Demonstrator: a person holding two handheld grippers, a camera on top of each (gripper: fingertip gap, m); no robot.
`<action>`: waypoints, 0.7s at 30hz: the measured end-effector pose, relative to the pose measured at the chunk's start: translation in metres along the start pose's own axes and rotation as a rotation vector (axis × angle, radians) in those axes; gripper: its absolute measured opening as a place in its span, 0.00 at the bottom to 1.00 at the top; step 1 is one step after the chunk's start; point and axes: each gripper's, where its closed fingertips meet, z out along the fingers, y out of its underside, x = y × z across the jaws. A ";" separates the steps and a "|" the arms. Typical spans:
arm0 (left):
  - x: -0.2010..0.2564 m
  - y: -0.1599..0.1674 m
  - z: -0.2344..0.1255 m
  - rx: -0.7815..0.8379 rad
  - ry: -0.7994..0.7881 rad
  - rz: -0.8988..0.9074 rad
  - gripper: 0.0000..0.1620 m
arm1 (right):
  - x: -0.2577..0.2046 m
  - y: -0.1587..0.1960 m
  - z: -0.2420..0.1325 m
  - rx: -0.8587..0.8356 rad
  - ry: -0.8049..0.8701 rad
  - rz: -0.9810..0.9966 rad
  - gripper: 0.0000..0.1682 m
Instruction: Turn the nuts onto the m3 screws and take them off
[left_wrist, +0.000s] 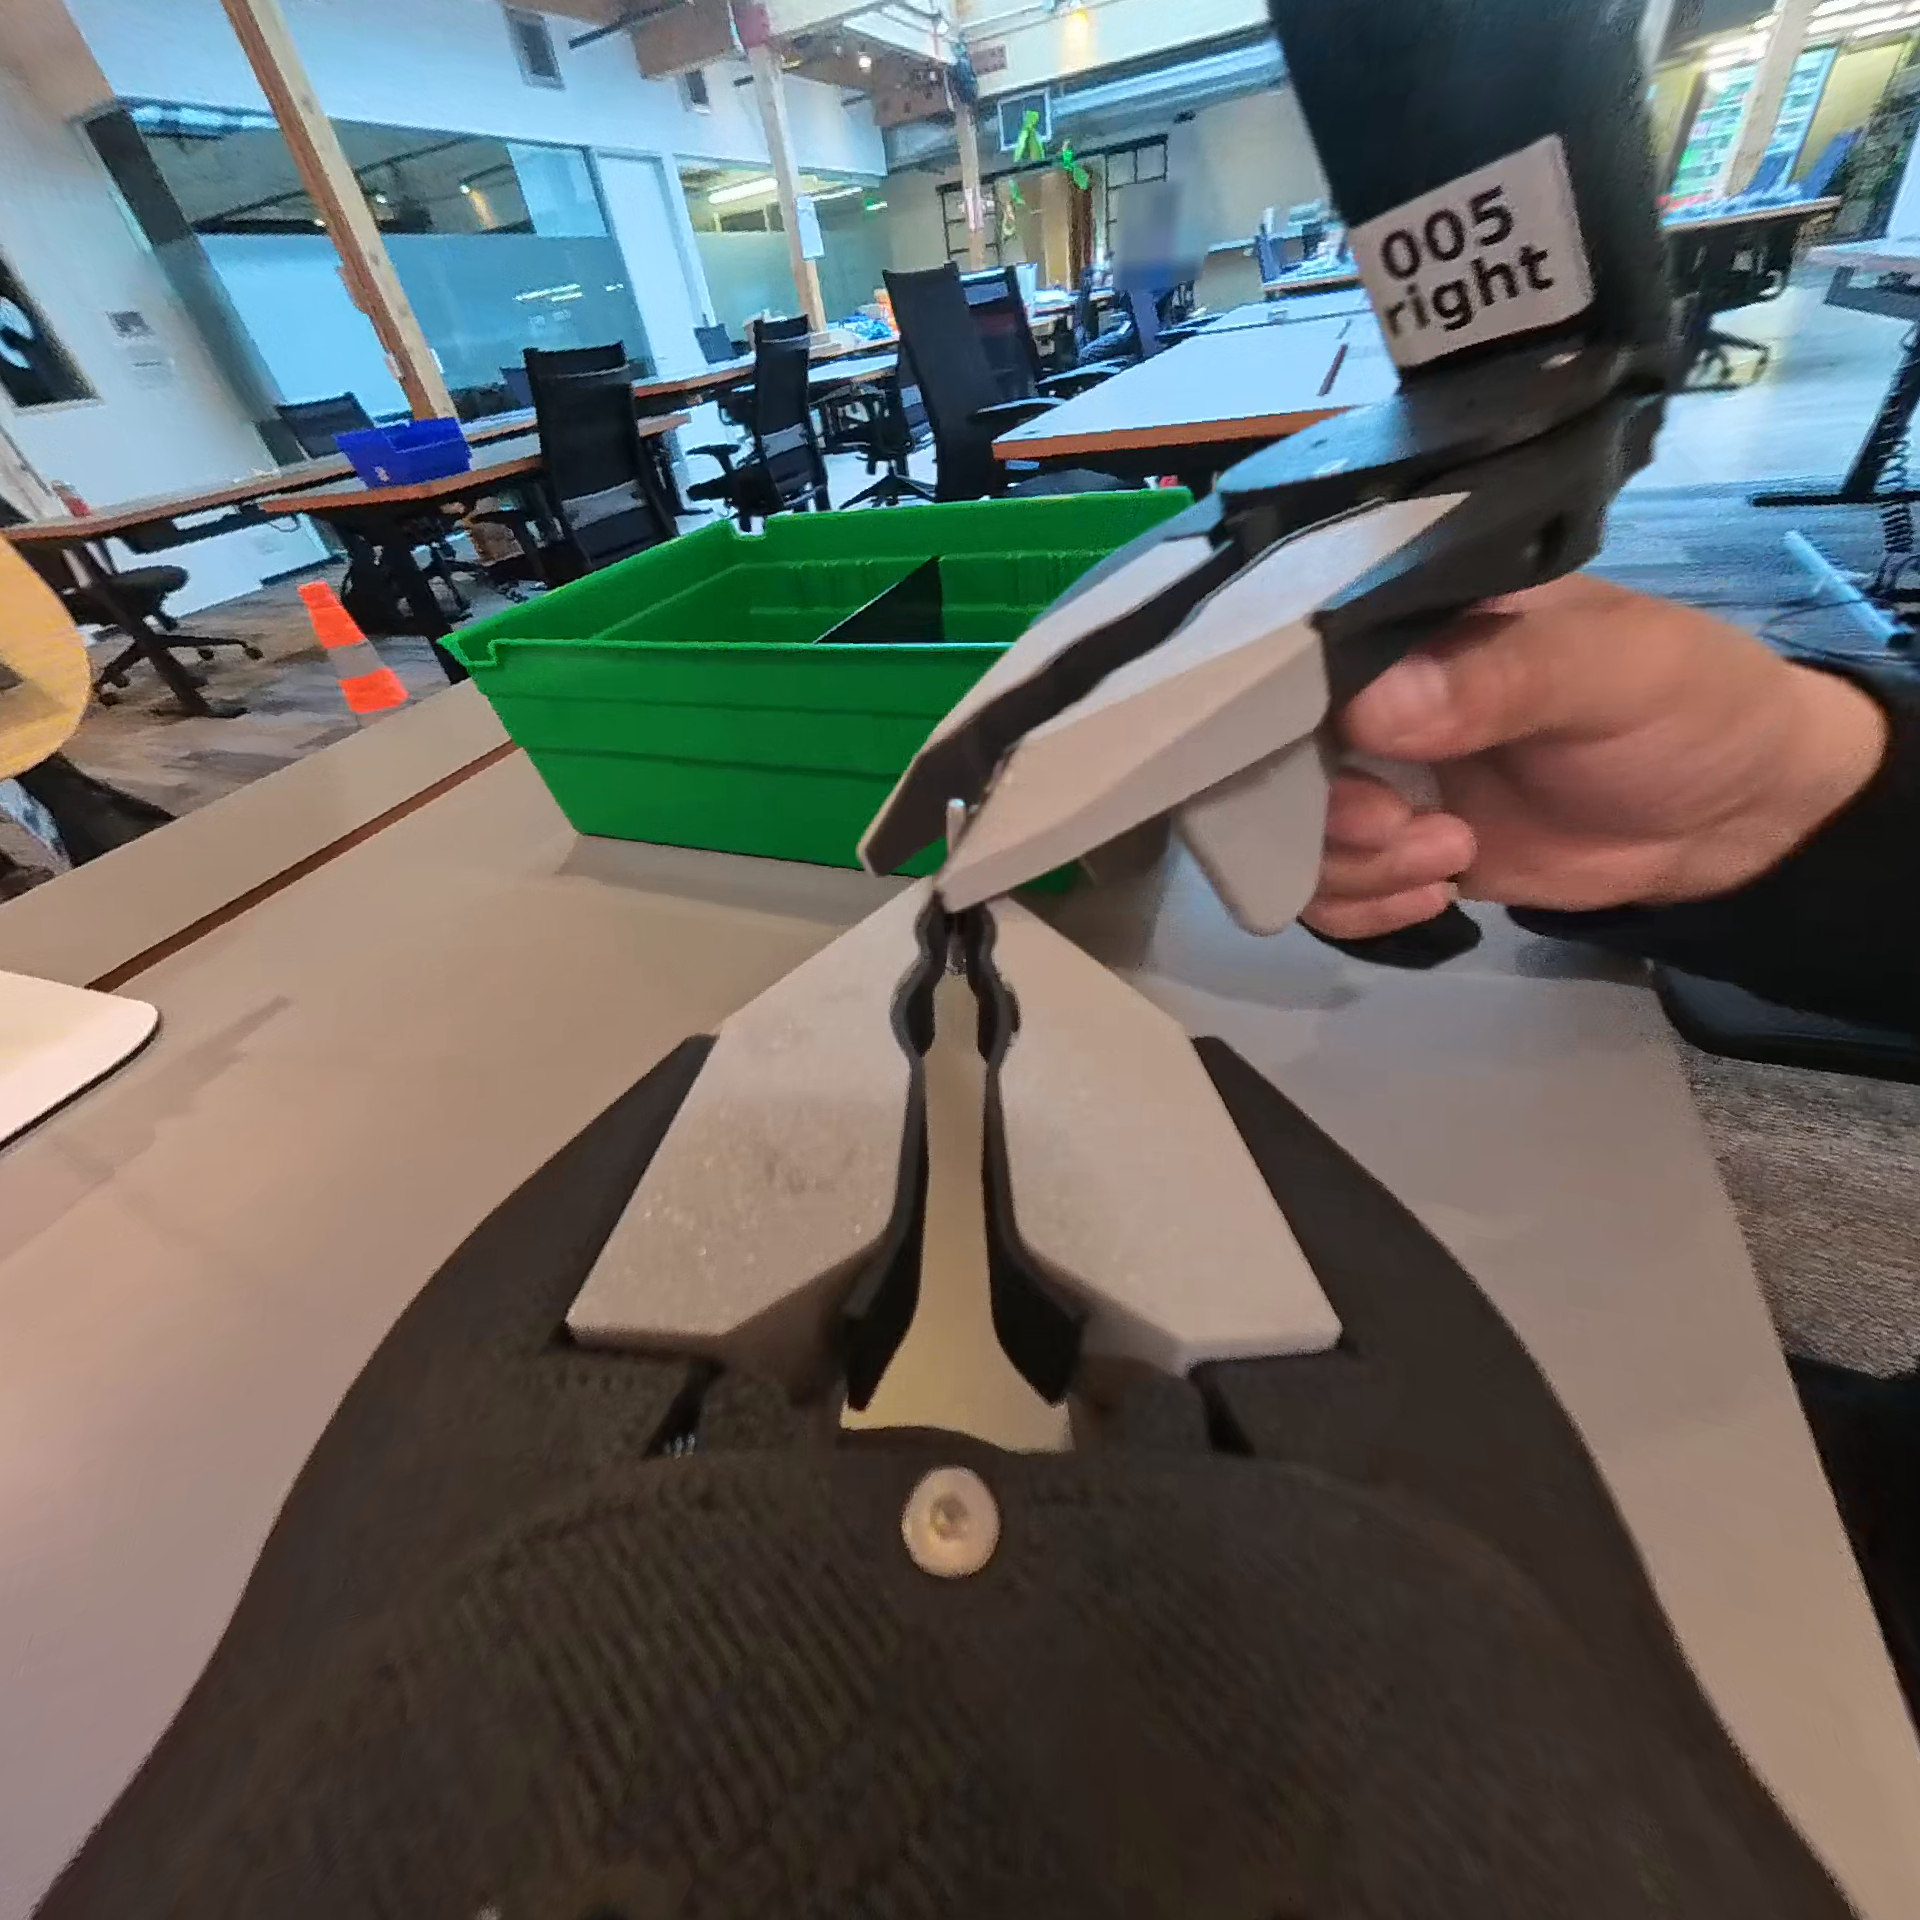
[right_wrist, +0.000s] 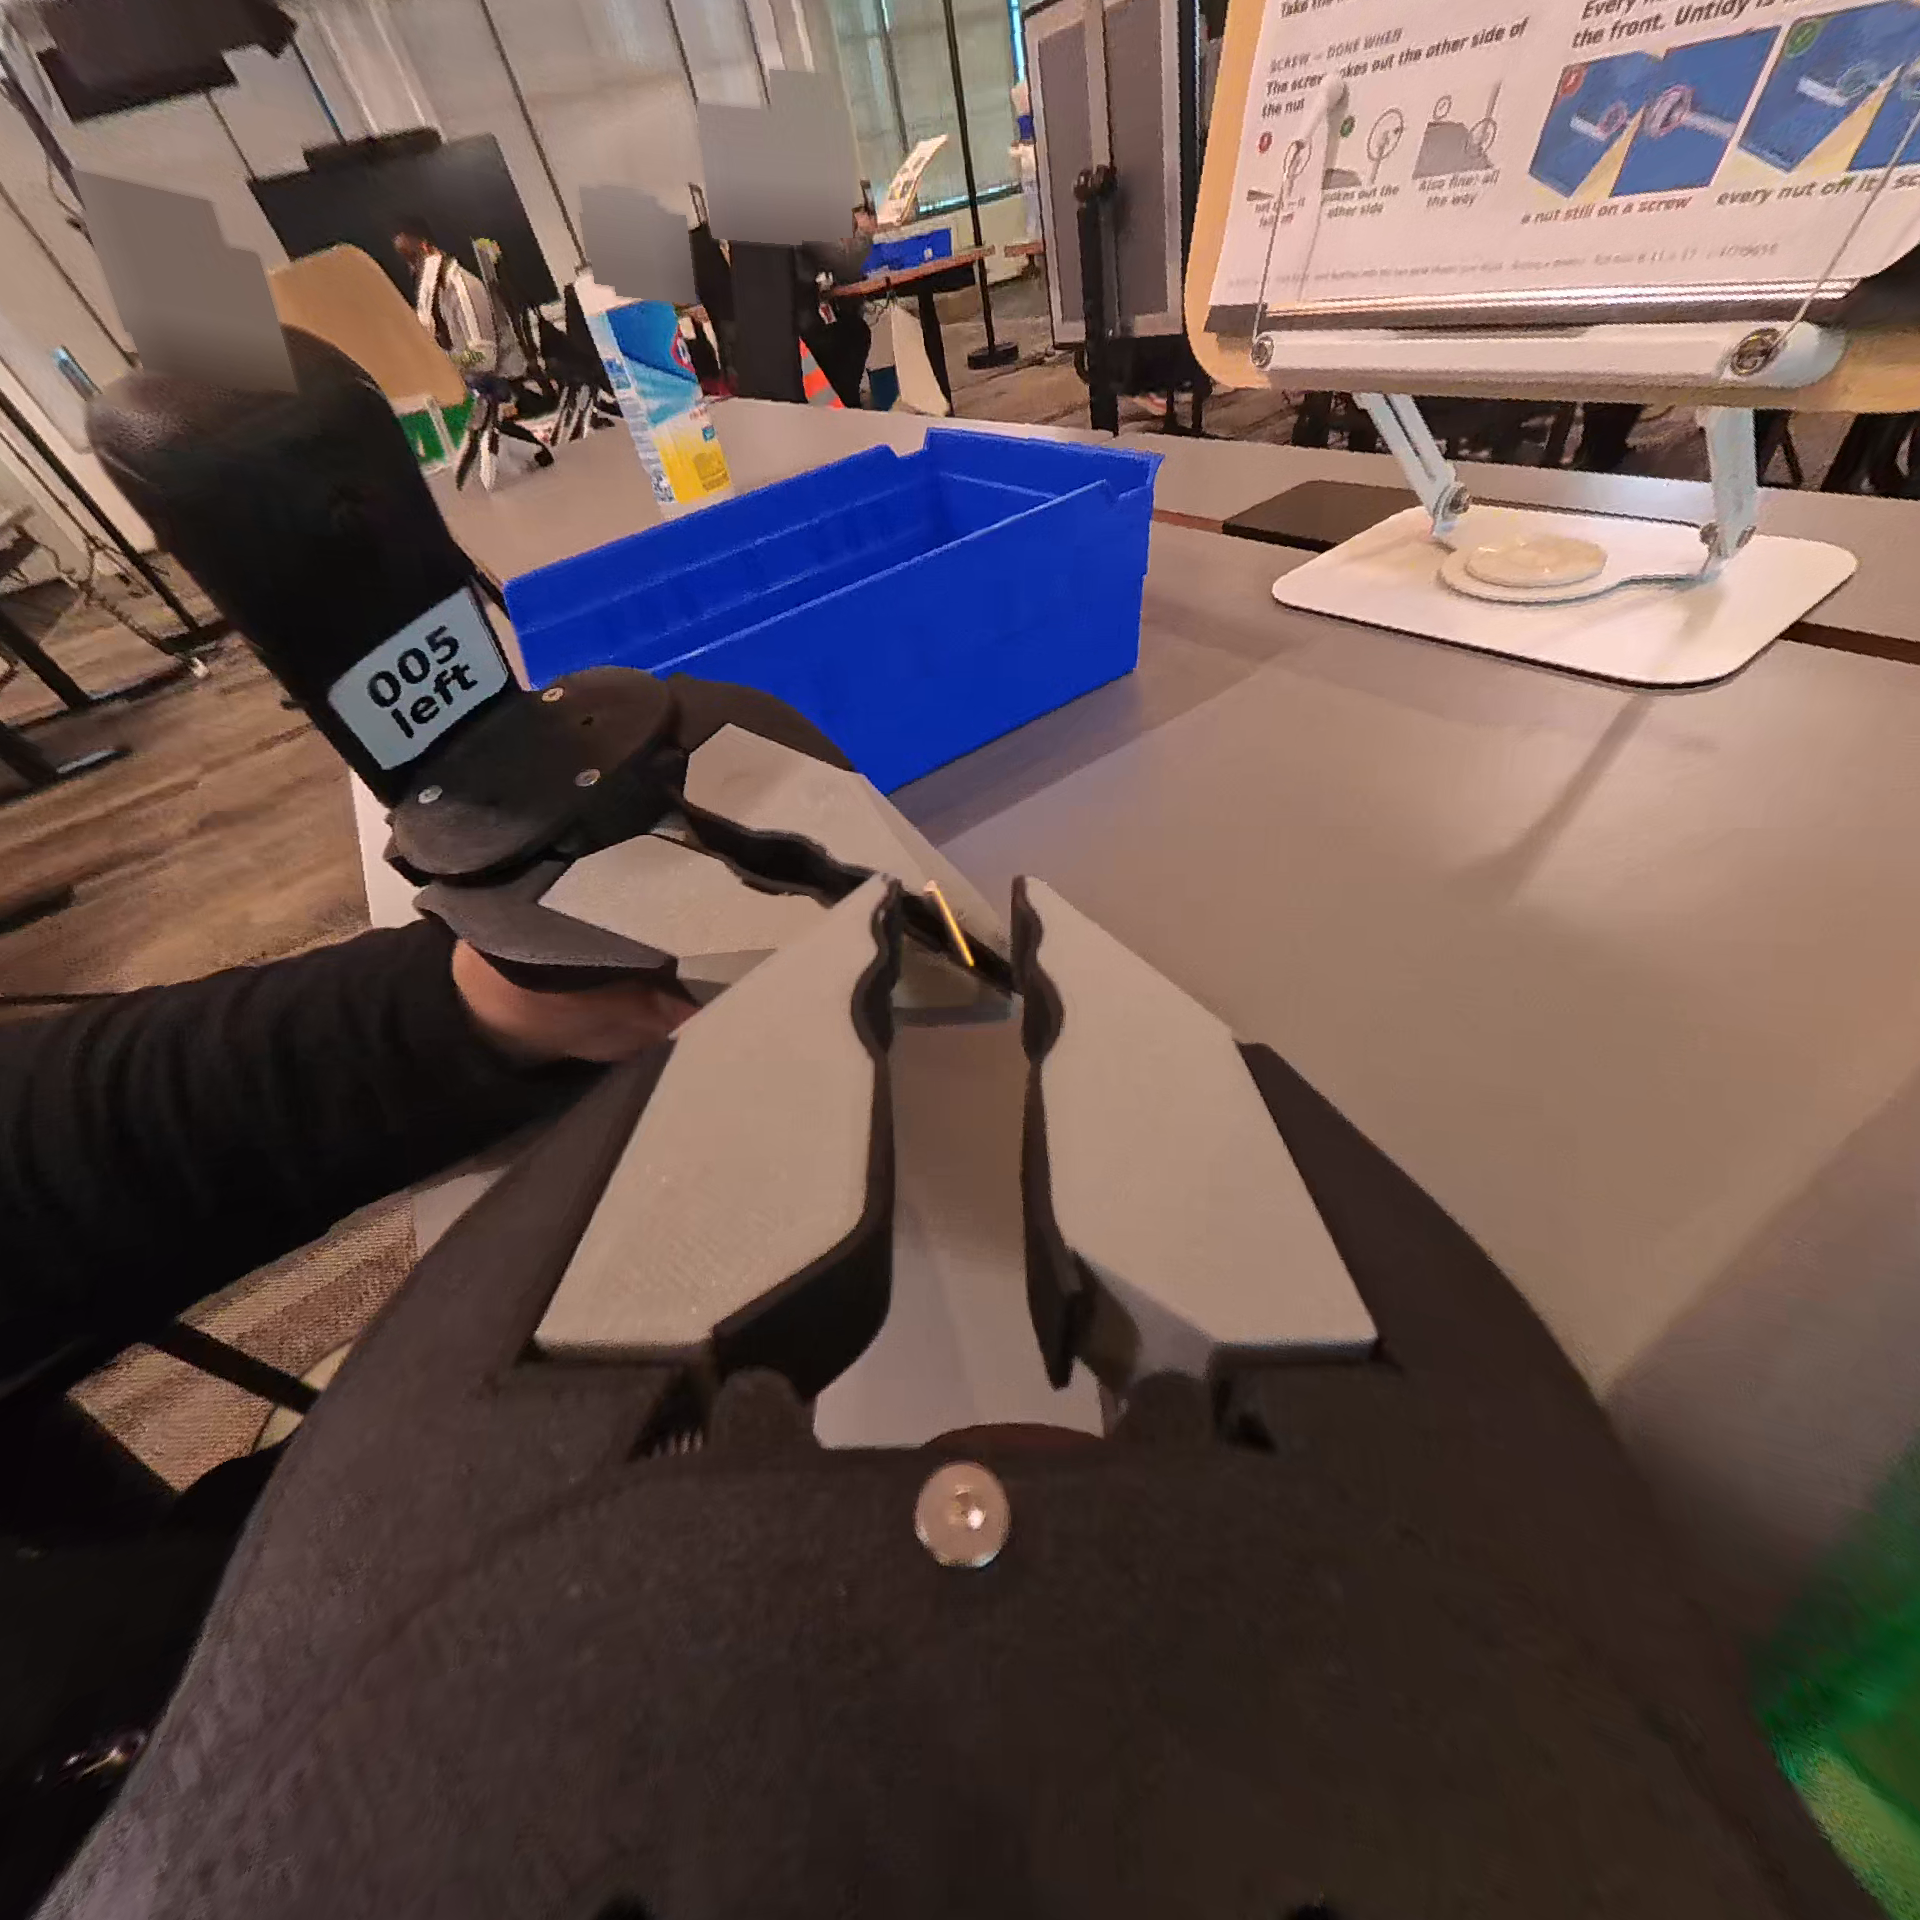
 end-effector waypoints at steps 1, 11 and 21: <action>0.000 0.000 0.000 -0.001 0.000 0.000 0.00 | -0.002 0.001 0.000 0.007 -0.016 0.001 0.07; -0.008 0.000 0.001 0.008 -0.056 -0.012 0.02 | 0.010 -0.006 -0.010 0.019 0.059 -0.052 0.00; -0.019 0.003 0.000 -0.013 -0.117 -0.036 0.09 | 0.063 -0.037 -0.042 0.082 0.279 -0.109 0.00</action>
